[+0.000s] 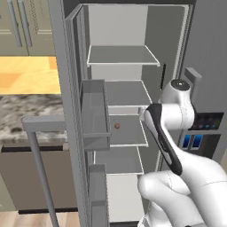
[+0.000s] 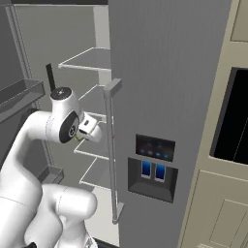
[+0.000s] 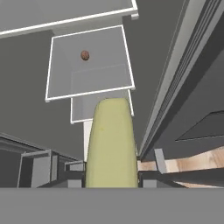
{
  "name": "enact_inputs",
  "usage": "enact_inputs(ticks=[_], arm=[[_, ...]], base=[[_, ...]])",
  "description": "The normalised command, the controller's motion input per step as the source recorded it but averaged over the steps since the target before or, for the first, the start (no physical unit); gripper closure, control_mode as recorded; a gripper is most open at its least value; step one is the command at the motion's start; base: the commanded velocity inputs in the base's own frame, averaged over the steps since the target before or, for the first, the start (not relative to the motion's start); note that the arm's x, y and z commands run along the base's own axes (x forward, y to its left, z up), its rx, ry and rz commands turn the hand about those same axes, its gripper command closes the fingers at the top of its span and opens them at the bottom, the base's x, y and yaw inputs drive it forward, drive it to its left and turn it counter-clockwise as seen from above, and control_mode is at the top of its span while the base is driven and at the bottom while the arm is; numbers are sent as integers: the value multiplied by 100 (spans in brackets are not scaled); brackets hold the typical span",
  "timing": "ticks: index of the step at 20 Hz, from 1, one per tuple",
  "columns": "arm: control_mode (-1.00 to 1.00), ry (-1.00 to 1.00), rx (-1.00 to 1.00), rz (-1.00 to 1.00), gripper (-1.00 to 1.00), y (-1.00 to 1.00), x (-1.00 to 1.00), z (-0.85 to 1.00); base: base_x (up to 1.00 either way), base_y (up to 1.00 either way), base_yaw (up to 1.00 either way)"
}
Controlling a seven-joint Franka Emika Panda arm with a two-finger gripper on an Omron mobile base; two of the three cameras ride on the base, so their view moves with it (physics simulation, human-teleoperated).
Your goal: Pick the egg and butter from the fridge and place them by the bowl for mixing.
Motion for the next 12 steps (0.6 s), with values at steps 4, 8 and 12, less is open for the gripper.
enact_inputs(ticks=[4, 8, 12], arm=[[100, 0, 0, 0, 100, 0, 0, 0], [100, 0, 0, 0, 100, 0, 0, 0], [100, 0, 0, 0, 100, 0, 0, 0]], base=[[-23, 0, 0], [-79, -8, 8], [-82, -23, 24]])
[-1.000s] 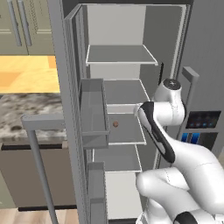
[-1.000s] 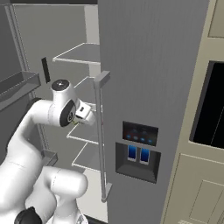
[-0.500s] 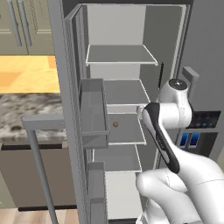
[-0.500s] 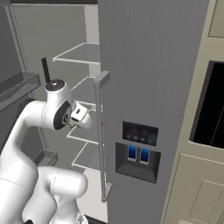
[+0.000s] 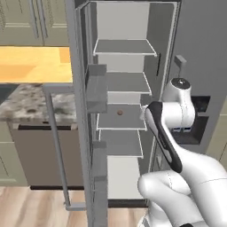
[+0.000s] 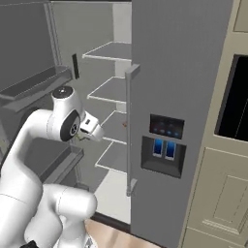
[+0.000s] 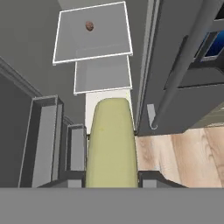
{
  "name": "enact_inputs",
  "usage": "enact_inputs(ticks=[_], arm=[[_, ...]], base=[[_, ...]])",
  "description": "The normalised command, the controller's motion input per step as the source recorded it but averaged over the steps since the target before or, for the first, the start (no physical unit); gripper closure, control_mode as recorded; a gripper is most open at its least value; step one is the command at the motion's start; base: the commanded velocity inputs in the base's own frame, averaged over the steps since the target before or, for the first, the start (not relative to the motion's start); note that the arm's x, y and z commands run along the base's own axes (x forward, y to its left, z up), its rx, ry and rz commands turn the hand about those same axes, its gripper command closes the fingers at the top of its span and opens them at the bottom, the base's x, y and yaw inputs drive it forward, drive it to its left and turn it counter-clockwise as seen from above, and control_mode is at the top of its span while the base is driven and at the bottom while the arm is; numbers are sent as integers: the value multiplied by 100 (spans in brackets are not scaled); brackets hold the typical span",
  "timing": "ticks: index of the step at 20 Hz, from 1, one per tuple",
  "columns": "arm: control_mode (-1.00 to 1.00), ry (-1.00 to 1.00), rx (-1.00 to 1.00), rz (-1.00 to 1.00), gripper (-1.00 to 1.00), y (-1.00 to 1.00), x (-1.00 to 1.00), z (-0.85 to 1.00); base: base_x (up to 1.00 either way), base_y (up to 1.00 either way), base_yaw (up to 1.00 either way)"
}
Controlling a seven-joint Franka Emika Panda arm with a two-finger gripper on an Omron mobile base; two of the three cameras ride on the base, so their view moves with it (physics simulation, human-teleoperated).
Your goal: Pick the egg and butter from the fridge and place them by the bowl for mixing.
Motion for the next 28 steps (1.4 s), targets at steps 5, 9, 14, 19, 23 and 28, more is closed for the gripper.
enact_inputs(ticks=[5, 9, 14, 19, 23, 28], arm=[[100, 0, 0, 0, 100, 0, 0, 0], [100, 0, 0, 0, 100, 0, 0, 0], [100, 0, 0, 0, 100, 0, 0, 0], [100, 0, 0, 0, 100, 0, 0, 0], [100, 0, 0, 0, 100, 0, 0, 0], [100, 0, 0, 0, 100, 0, 0, 0]], base=[[-60, -29, 58], [-39, -24, 84], [-31, -17, 91], [-21, -4, 100], [-2, 1, 99], [59, 0, 38]])
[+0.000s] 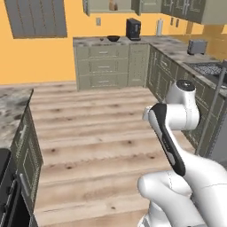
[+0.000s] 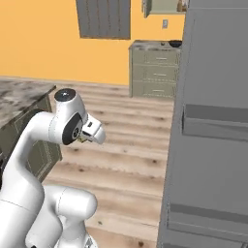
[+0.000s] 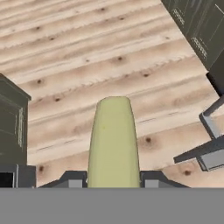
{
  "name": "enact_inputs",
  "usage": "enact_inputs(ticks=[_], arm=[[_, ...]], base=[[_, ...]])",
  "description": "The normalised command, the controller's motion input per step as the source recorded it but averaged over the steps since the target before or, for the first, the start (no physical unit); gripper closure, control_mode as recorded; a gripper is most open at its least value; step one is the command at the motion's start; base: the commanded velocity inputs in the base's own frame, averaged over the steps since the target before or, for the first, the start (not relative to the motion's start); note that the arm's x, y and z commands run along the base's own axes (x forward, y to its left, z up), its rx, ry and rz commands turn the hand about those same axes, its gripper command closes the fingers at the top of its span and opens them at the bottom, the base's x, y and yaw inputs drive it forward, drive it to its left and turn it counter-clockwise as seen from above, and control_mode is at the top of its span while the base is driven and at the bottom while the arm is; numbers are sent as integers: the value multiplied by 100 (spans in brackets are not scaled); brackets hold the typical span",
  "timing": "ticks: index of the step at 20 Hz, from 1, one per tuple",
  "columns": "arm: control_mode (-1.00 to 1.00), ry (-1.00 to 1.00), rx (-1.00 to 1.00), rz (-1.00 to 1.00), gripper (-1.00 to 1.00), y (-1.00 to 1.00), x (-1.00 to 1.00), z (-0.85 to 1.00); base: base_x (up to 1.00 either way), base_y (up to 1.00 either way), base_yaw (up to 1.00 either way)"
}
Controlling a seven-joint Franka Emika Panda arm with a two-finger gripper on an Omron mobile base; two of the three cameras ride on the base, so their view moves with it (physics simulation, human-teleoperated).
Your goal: Pick the egg and butter from the fridge and place them by the bowl for mixing.
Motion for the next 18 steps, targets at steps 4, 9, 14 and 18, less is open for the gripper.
enact_inputs(ticks=[4, 9, 14, 18], arm=[[100, 0, 0, 0, 100, 0, 0, 0], [100, 0, 0, 0, 100, 0, 0, 0], [100, 0, 0, 0, 100, 0, 0, 0], [100, 0, 0, 0, 100, 0, 0, 0]], base=[[93, 0, 0], [94, 0, 0], [93, 0, 0], [94, 0, 0]])
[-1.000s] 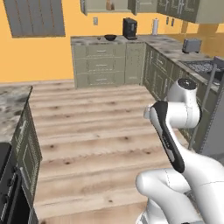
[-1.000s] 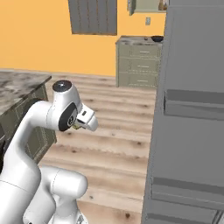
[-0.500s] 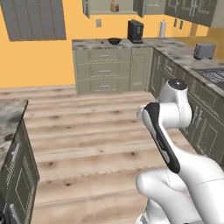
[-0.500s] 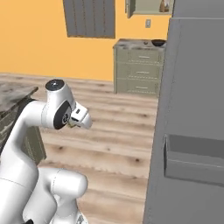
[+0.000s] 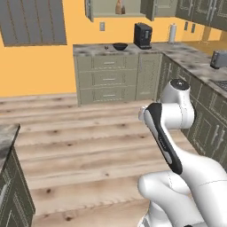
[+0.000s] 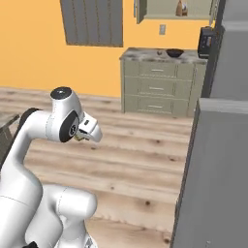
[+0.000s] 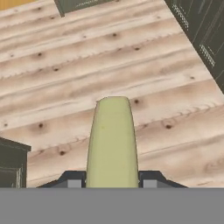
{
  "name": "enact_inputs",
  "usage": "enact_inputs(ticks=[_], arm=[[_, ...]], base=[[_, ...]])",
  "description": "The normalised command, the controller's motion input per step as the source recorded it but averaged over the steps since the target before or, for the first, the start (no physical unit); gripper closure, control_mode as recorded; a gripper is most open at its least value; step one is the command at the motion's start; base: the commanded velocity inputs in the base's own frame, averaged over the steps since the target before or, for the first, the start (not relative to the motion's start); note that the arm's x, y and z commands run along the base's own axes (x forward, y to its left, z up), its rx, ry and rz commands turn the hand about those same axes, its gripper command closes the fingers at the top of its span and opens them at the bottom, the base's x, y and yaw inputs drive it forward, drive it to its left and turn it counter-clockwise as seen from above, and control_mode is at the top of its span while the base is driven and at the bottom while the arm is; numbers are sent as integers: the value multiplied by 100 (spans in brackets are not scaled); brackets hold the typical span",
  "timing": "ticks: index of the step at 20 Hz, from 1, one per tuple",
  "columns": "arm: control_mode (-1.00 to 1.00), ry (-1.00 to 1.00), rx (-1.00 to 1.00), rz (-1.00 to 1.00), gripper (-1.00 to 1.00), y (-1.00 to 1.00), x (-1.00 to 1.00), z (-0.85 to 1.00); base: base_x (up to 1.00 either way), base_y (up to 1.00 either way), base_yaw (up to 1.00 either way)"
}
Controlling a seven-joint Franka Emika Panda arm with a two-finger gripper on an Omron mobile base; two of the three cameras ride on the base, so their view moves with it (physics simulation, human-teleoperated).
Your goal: Pick the egg and butter from the fridge and place them by the bowl for mixing.
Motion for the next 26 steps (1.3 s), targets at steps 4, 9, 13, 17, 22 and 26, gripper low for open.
enact_inputs(ticks=[4, 9, 13, 17, 22, 26], arm=[[100, 0, 0, 0, 100, 0, 0, 0], [100, 0, 0, 0, 100, 0, 0, 0], [100, 0, 0, 0, 100, 0, 0, 0], [100, 0, 0, 0, 100, 0, 0, 0], [100, 0, 0, 0, 100, 0, 0, 0], [100, 0, 0, 0, 100, 0, 0, 0]], base=[[93, 0, 0], [91, 0, 0], [89, -5, 0], [91, -9, 0], [94, -11, 0], [94, -15, 0]])
